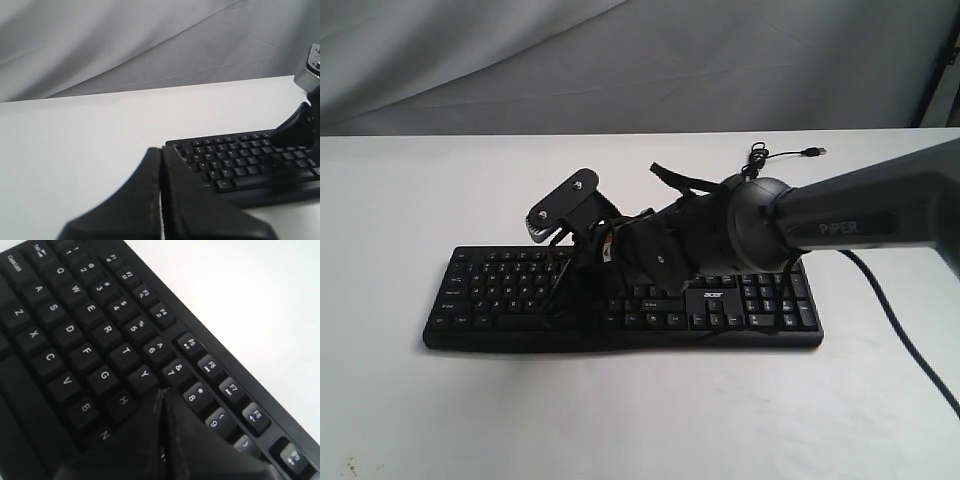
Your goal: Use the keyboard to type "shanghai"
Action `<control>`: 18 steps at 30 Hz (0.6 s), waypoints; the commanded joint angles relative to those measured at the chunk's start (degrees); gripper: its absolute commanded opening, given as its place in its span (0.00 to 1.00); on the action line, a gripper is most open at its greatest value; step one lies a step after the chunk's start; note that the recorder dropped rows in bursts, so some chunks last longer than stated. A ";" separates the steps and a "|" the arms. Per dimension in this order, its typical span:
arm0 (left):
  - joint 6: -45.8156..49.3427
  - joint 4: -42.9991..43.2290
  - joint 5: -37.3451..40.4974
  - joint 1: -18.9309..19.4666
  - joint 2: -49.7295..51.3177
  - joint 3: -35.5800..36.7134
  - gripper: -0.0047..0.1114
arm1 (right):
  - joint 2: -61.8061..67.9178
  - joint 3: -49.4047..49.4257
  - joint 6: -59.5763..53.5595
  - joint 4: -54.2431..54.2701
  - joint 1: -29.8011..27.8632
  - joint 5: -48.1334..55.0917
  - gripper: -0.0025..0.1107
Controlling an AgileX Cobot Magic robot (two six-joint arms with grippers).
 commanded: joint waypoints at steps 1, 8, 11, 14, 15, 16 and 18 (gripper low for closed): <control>-0.16 0.04 -0.28 -0.20 -0.20 0.25 0.04 | 0.56 -0.80 -0.31 0.50 -0.12 1.03 0.02; -0.16 0.04 -0.28 -0.20 -0.20 0.25 0.04 | 0.56 -0.80 -0.31 0.33 -1.09 2.13 0.02; -0.16 0.04 -0.28 -0.20 -0.20 0.25 0.04 | 0.56 -0.80 -0.31 0.33 -1.66 2.26 0.02; -0.16 0.04 -0.28 -0.20 -0.20 0.25 0.04 | 0.56 -0.80 -0.51 0.33 -1.66 1.93 0.02; -0.16 0.04 -0.28 -0.20 -0.20 0.25 0.04 | 0.56 -0.80 -0.63 0.33 -1.66 1.92 0.02; -0.16 0.04 -0.28 -0.20 -0.20 0.25 0.04 | 0.56 -0.80 -0.95 0.33 -1.66 1.92 0.02; -0.16 0.04 -0.28 -0.20 -0.20 0.25 0.04 | 1.00 -0.80 -1.20 0.33 -1.66 1.92 0.02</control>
